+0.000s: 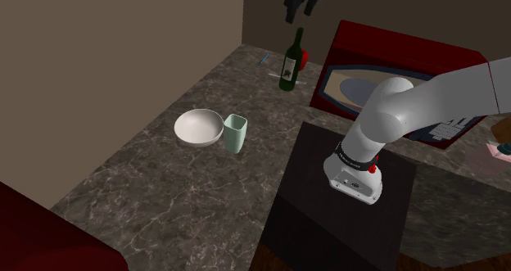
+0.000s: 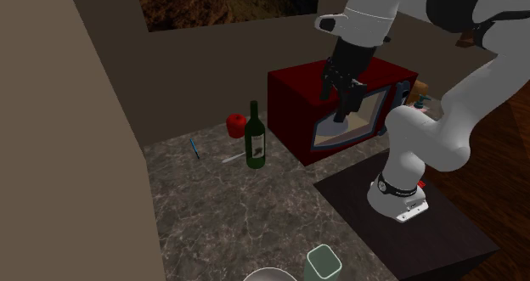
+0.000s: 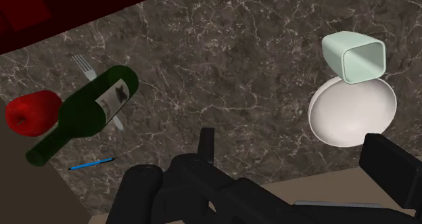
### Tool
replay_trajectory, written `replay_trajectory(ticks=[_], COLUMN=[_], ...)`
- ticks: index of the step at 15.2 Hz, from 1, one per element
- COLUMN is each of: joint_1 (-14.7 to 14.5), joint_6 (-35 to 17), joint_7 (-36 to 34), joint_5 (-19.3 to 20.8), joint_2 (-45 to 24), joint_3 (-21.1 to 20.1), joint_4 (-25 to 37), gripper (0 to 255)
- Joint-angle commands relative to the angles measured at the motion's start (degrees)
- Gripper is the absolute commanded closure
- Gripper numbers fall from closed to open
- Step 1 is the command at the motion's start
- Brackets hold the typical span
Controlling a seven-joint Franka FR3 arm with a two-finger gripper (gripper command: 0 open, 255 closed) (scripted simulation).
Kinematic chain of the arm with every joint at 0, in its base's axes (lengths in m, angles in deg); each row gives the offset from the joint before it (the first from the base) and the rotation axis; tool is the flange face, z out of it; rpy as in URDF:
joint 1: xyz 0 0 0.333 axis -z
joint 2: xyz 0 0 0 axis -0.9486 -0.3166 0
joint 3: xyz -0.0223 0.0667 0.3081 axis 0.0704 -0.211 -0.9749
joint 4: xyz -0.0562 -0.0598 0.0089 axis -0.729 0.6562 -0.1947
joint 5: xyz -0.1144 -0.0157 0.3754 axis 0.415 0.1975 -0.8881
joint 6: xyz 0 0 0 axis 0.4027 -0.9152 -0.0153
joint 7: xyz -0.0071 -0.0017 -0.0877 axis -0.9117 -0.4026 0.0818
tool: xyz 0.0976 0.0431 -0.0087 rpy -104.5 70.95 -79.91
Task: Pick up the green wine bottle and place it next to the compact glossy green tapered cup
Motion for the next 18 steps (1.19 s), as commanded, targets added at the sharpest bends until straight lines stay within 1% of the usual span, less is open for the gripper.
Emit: replay_trajectory(ticks=[1, 10, 14, 18], joint_1=[0.00, 3.58, 4.86, 5.82], joint_6=[0.00, -8.85, -12.75, -16.46], joint_7=[0.00, 8.43, 12.18, 16.07], joint_5=[0.00, 4.81, 6.07, 6.49], joint_2=[0.00, -7.66, -12.55, -18.24], joint_3=[0.00, 9.67, 13.94, 18.20], joint_4=[0.00, -1.01, 0.17, 2.36], gripper=[0, 0, 0, 0])
